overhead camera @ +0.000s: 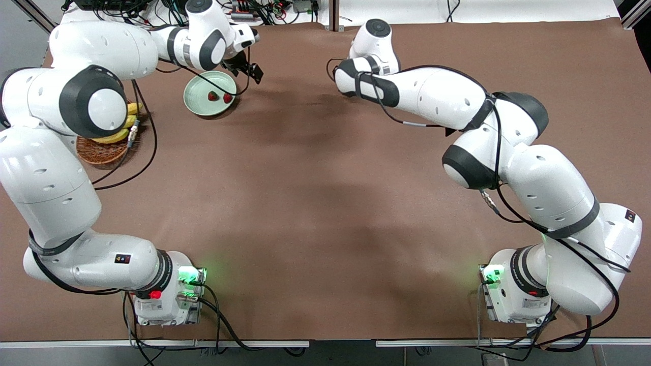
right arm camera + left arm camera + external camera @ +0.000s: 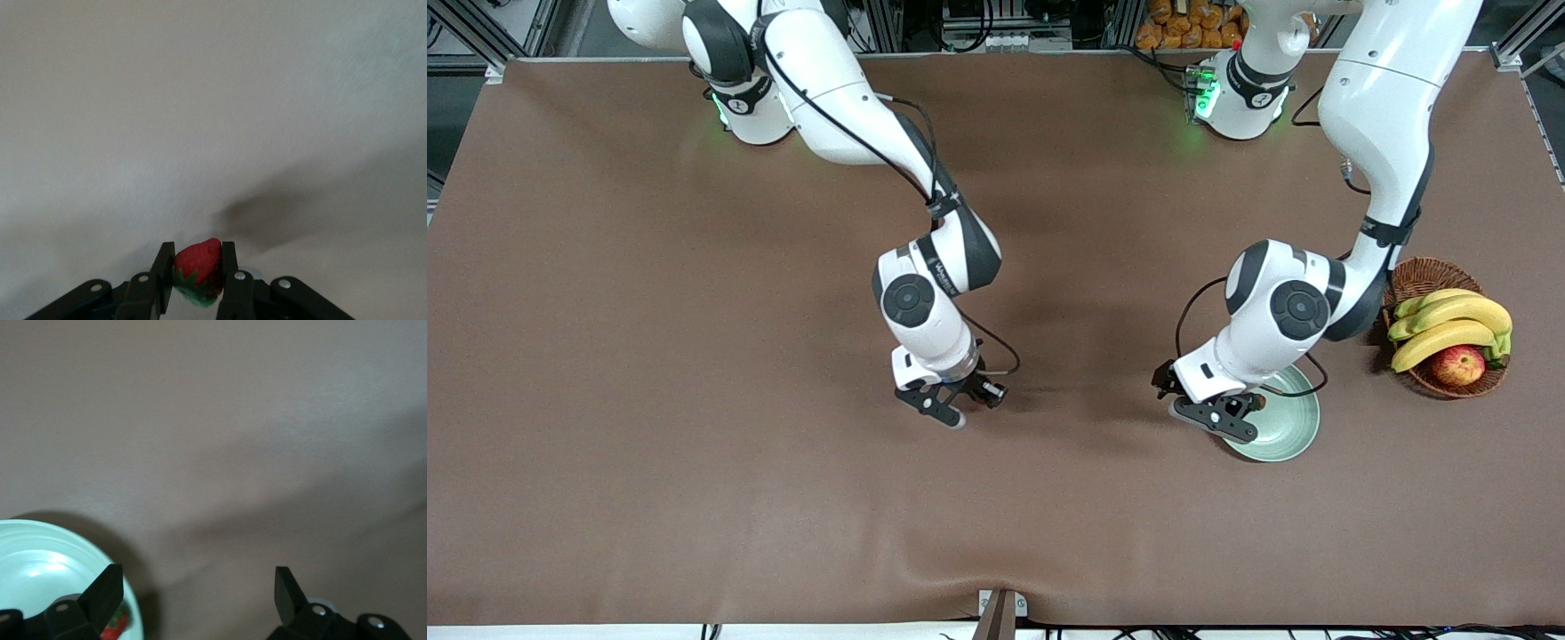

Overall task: Collect all strawberries into plate
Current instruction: 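Set the last strawberry mid-table with the right gripper while the left gripper returns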

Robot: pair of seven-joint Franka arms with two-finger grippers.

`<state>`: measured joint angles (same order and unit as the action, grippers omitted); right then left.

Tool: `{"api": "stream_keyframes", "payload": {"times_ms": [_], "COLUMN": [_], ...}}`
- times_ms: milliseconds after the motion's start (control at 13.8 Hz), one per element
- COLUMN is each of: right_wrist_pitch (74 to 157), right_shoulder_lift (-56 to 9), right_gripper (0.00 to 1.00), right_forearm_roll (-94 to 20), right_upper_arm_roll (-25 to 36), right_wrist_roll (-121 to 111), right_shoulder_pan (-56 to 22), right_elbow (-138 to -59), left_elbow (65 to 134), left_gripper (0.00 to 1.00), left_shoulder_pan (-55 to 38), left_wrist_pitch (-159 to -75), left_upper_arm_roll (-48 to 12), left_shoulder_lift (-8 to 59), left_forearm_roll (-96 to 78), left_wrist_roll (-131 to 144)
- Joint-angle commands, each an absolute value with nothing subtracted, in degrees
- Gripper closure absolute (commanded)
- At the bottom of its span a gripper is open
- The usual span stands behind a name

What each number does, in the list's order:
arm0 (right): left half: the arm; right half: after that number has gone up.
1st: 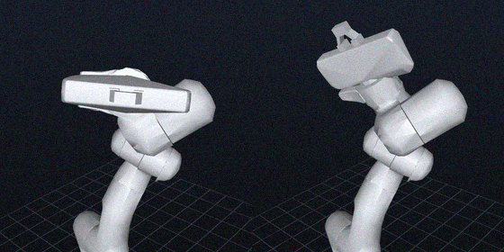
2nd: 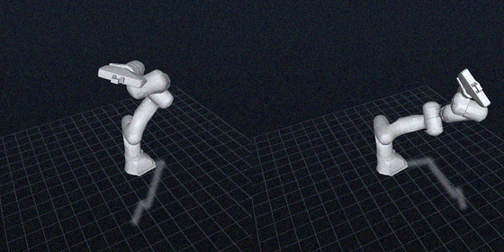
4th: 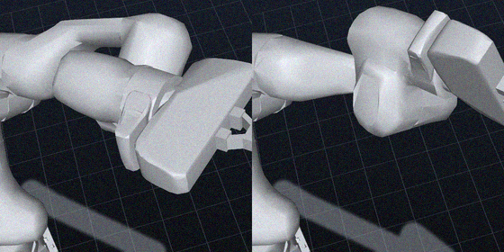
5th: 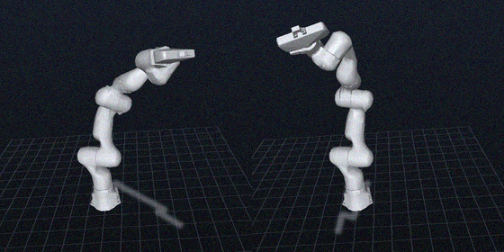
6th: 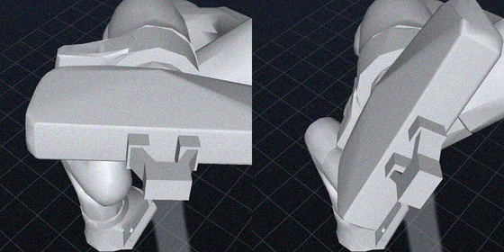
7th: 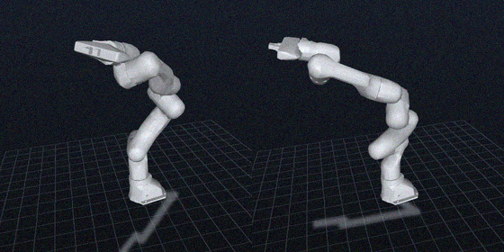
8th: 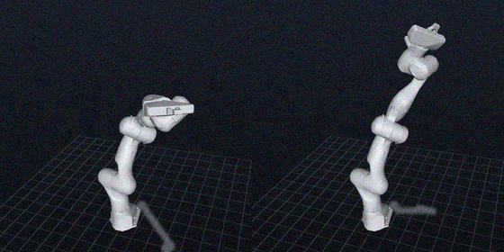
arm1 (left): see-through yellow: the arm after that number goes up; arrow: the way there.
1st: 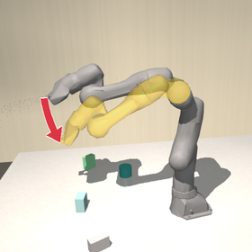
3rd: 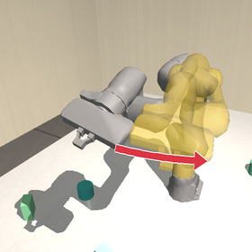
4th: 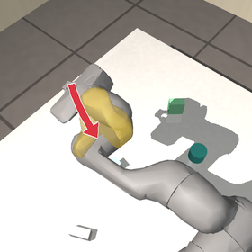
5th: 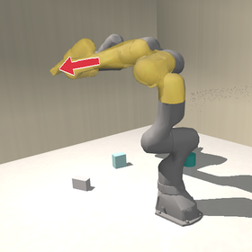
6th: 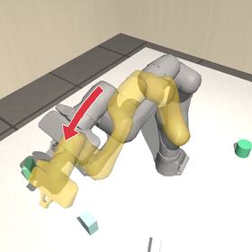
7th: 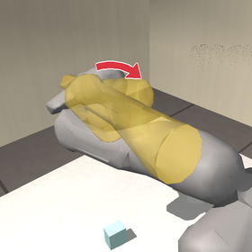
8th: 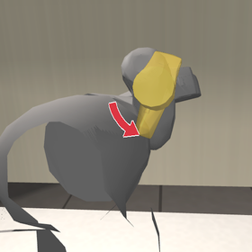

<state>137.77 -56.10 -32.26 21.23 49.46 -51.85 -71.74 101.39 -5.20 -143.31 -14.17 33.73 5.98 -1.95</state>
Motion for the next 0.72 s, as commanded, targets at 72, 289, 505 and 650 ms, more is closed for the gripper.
{"api": "stream_keyframes", "payload": {"times_ms": [72,289,505,650], "right_wrist_pitch": [137.81,136.94,128.18,120.71], "right_shoulder_lift": [-56.08,-54.76,-51.87,-50.89], "right_gripper": [0.0,0.0,0.0,0.0], "right_forearm_roll": [-31.03,-30.24,-30.23,-30.23], "right_upper_arm_roll": [22.23,24.69,29.6,35.21], "right_wrist_roll": [51.68,50.98,45.21,36.96], "right_shoulder_pan": [-53.53,-52.48,-50.02,-49.57], "right_elbow": [-72.6,-72.6,-72.51,-72.51], "left_elbow": [101.69,101.69,101.69,101.69], "left_gripper": [0.0,0.0,0.0,0.0], "left_shoulder_pan": [-5.19,-5.27,-5.36,-7.54], "left_wrist_pitch": [-142.91,-142.91,-142.91,-142.82], "left_upper_arm_roll": [-14.06,-14.06,-14.15,-14.15], "left_shoulder_lift": [33.49,33.66,33.58,33.31], "left_forearm_roll": [7.29,7.29,7.29,7.29], "left_wrist_roll": [-0.35,-0.35,0.0,3.67]}}
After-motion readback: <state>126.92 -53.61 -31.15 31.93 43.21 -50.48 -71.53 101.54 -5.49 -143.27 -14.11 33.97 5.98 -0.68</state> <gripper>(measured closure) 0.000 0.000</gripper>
